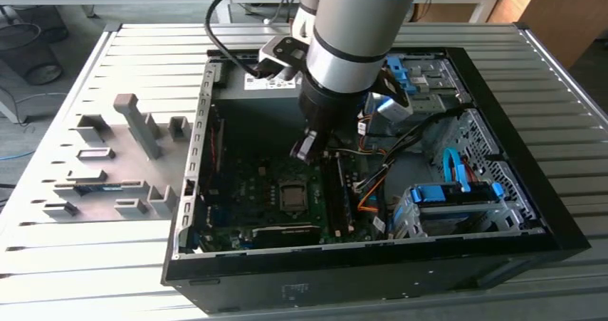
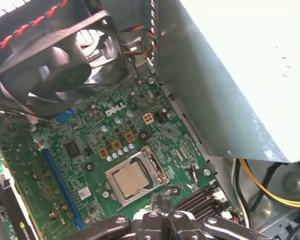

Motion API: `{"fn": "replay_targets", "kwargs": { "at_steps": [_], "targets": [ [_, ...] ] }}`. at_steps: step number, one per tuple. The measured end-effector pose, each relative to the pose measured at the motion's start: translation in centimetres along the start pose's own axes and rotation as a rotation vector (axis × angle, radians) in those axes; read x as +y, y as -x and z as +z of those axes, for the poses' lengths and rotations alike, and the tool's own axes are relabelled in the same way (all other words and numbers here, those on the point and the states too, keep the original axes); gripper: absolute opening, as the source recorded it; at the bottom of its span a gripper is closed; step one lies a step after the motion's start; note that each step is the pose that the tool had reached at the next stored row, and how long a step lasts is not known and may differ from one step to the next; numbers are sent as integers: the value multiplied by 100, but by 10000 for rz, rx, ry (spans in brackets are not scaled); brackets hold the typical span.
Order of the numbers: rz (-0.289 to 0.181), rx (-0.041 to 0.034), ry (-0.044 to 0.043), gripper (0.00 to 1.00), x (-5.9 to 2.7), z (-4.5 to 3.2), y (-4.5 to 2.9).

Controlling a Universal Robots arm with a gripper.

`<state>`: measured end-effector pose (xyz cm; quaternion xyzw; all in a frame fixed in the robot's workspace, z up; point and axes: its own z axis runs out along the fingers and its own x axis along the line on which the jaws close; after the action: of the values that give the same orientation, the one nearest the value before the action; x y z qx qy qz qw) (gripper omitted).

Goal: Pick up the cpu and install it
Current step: 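Close the cpu cover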

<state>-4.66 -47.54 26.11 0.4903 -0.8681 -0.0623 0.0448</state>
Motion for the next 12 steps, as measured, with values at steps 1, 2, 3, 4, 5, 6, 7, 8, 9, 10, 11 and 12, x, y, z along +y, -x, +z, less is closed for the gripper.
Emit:
{"fn": "replay_targets", "kwargs": {
  "at_steps": [1, 2, 3, 4, 5, 6, 7, 8, 9, 10, 11, 12],
  "targets": [
    [1, 15, 25, 10, -12, 0, 13],
    [3, 32, 49, 10, -25, 0, 27],
    [5, 49, 74, 10, -38, 1, 41],
    [8, 72, 92, 10, -52, 5, 54],
    [13, 102, 101, 10, -61, 9, 69],
    [17, 127, 109, 10, -66, 14, 82],
    [17, 132, 112, 10, -67, 15, 84],
    [18, 133, 112, 10, -67, 14, 84],
    [18, 133, 112, 10, -67, 15, 84],
    [19, 130, 106, 10, -67, 15, 84],
    [14, 84, 22, 10, -66, 15, 83],
    [2, -5, -129, 10, -63, 15, 81]
  ]
}}
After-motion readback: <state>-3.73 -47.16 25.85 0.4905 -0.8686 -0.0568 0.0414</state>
